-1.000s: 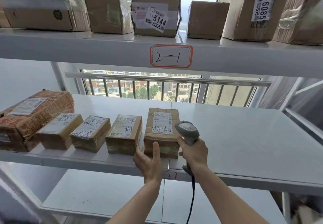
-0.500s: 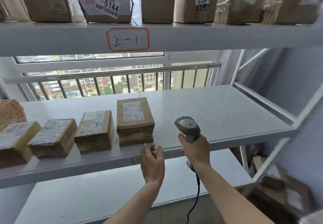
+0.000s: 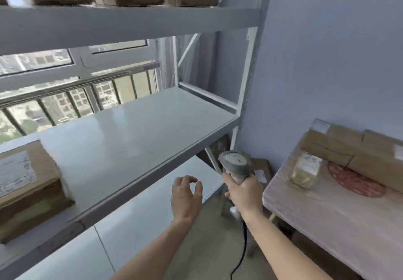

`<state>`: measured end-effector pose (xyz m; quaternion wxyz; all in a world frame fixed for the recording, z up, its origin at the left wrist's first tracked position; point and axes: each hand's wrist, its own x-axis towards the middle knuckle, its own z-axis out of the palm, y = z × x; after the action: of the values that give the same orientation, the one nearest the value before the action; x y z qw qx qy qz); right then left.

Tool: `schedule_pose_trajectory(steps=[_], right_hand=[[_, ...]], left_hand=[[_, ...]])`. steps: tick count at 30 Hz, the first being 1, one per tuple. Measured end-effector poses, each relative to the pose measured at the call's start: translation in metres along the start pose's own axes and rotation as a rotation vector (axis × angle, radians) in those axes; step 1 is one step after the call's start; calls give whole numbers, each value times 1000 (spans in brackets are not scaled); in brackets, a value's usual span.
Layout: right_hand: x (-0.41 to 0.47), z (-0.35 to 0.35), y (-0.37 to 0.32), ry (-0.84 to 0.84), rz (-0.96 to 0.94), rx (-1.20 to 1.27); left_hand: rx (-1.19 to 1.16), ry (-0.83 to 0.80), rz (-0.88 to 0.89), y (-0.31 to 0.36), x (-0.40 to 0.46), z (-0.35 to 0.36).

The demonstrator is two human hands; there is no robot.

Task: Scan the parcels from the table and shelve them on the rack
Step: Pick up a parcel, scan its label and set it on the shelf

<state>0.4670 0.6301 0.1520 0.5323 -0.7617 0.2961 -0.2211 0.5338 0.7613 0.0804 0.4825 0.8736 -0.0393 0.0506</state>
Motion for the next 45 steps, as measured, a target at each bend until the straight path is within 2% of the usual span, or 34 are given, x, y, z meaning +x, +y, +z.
schedule_pose_trajectory(steps=[5,11,17,23,35,45], right_hand=[[29,-69,33,120,154,11],[71,-148,73,232,227,-16],[127,-228,102,270,250,-55],[183,-280,133,257,303,-79],[279,-276,184,269,421,-67],[330,-224,231,333,589,-142]], left_hand=[[-15,-172,106,48,-7,66],[-25,-295,154,102,-17,156],[36,-360,153,151,-24,243],[92,-371,110,183,-18,317],[226,-482,94,196,36,407],[314,-839,48,171,102,474]])
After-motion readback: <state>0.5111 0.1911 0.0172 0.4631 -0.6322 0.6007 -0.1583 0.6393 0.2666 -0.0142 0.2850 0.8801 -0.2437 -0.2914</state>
